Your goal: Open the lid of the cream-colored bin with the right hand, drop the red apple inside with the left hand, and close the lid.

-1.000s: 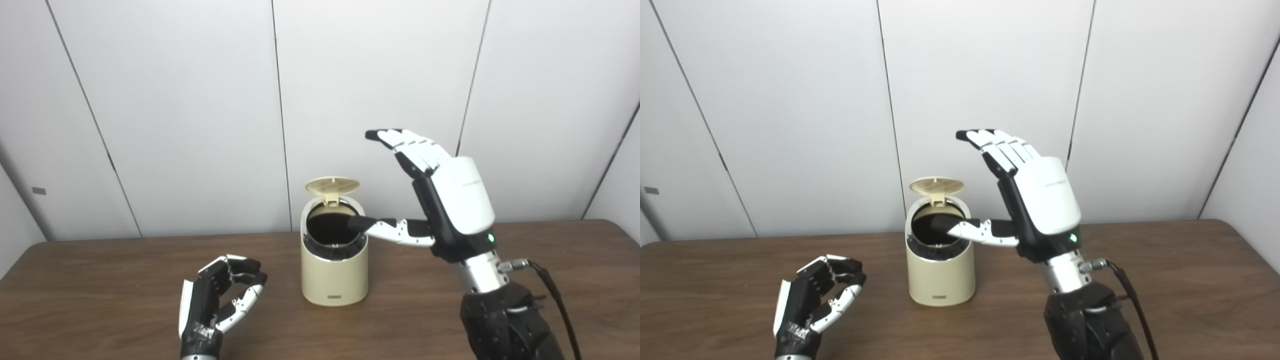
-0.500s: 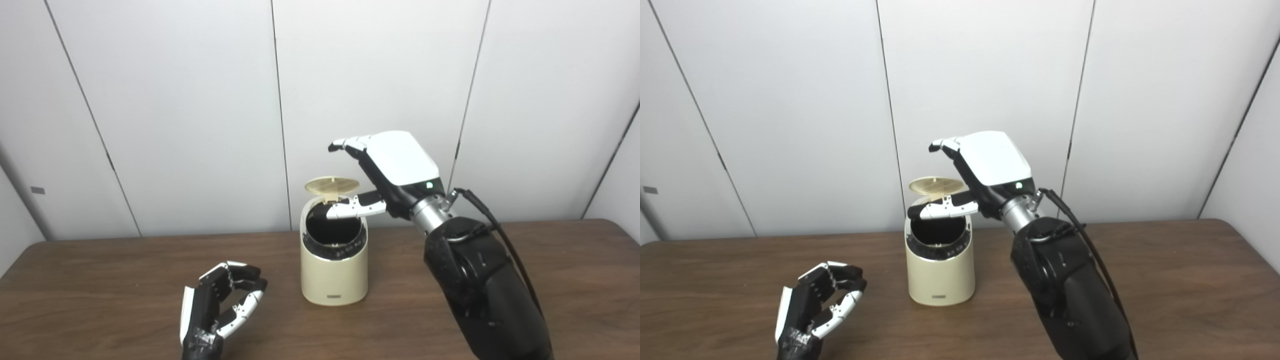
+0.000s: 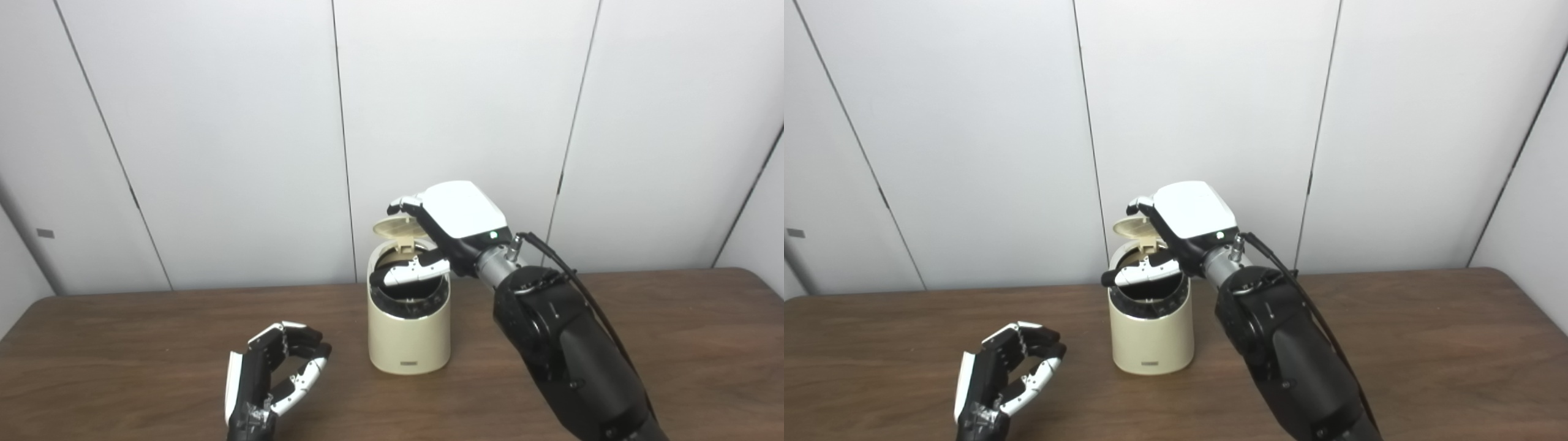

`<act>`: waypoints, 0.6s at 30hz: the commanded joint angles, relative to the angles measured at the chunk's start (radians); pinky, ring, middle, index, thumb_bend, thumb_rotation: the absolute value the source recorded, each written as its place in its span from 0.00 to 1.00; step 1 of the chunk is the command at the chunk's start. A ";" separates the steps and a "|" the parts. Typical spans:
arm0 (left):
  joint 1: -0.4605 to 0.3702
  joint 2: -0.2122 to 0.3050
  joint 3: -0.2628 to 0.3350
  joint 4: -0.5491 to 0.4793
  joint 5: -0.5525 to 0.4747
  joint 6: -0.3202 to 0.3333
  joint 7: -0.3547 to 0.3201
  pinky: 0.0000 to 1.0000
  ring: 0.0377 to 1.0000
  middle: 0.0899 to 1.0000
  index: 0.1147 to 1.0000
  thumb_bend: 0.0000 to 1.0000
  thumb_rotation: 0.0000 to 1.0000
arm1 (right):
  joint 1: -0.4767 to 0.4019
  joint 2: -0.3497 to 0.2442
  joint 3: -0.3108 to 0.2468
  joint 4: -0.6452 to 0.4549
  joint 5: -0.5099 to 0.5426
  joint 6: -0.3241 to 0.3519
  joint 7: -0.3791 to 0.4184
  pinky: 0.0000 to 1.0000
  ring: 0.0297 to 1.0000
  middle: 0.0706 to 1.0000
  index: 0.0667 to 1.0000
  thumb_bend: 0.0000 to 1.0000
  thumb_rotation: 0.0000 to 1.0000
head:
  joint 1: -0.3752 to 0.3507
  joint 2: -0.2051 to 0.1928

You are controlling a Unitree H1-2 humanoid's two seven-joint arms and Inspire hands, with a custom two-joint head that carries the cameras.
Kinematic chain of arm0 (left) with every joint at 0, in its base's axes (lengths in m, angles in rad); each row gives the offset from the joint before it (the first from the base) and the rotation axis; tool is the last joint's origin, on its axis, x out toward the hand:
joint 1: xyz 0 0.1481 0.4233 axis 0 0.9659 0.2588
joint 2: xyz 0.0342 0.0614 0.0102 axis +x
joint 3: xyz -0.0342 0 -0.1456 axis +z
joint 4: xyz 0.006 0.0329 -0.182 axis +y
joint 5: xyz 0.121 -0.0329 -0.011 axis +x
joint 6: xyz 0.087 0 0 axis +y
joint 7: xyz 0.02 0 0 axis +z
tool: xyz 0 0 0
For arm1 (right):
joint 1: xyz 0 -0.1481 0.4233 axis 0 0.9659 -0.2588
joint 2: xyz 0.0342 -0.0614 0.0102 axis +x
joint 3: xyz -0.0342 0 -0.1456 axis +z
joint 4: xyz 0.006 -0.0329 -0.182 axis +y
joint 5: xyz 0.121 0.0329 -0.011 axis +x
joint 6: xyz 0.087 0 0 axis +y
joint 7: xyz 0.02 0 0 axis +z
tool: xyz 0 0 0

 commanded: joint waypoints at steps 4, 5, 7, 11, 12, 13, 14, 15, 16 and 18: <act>-0.040 -0.003 0.001 -0.012 0.032 -0.036 0.027 0.55 0.54 0.51 0.43 0.48 0.08 | 0.001 0.002 0.017 -0.062 -0.010 -0.013 -0.032 0.80 0.77 0.70 0.70 0.79 0.91 | 0.000 0.004; -0.042 -0.002 0.002 -0.010 0.038 -0.039 0.032 0.54 0.54 0.51 0.43 0.48 0.08 | 0.010 0.006 0.018 -0.071 -0.007 -0.012 -0.035 0.81 0.76 0.69 0.69 0.79 0.91 | -0.001 0.004; -0.045 -0.001 0.003 -0.007 0.042 -0.041 0.038 0.55 0.54 0.51 0.43 0.48 0.08 | 0.025 0.012 0.019 -0.087 -0.004 -0.010 -0.038 0.82 0.76 0.68 0.68 0.78 0.90 | -0.002 0.005; -0.048 -0.005 0.007 -0.002 0.052 -0.058 0.061 0.54 0.54 0.50 0.42 0.48 0.08 | 0.061 0.030 0.014 -0.113 0.005 -0.018 -0.082 0.80 0.72 0.63 0.64 0.76 0.91 | -0.003 0.005; -0.048 -0.005 0.008 -0.002 0.058 -0.064 0.068 0.53 0.54 0.50 0.42 0.48 0.08 | 0.069 0.032 0.014 -0.118 0.008 -0.021 -0.091 0.79 0.71 0.61 0.63 0.76 0.91 | -0.003 0.005; -0.049 -0.006 0.008 -0.002 0.062 -0.069 0.073 0.53 0.53 0.50 0.42 0.48 0.08 | 0.076 0.034 0.013 -0.122 0.010 -0.023 -0.097 0.79 0.70 0.60 0.62 0.75 0.92 | -0.003 0.006; -0.049 -0.007 0.009 -0.003 0.064 -0.070 0.078 0.53 0.53 0.50 0.42 0.48 0.08 | 0.082 0.035 0.012 -0.127 0.013 -0.025 -0.100 0.80 0.70 0.60 0.61 0.75 0.92 | -0.001 0.006; -0.051 -0.007 0.009 -0.002 0.069 -0.076 0.083 0.53 0.53 0.50 0.42 0.48 0.08 | 0.091 0.036 0.010 -0.134 0.017 -0.025 -0.099 0.81 0.70 0.60 0.61 0.75 0.92 | -0.001 0.006; -0.053 -0.007 0.010 0.001 0.070 -0.083 0.088 0.53 0.53 0.50 0.42 0.48 0.08 | 0.099 0.037 0.009 -0.141 0.021 -0.023 -0.093 0.81 0.70 0.61 0.60 0.74 0.92 | 0.000 0.006; -0.055 -0.007 0.008 0.001 0.073 -0.087 0.095 0.53 0.53 0.49 0.42 0.47 0.08 | 0.112 0.035 0.011 -0.154 0.018 -0.017 -0.075 0.81 0.70 0.61 0.60 0.73 0.94 | 0.002 0.006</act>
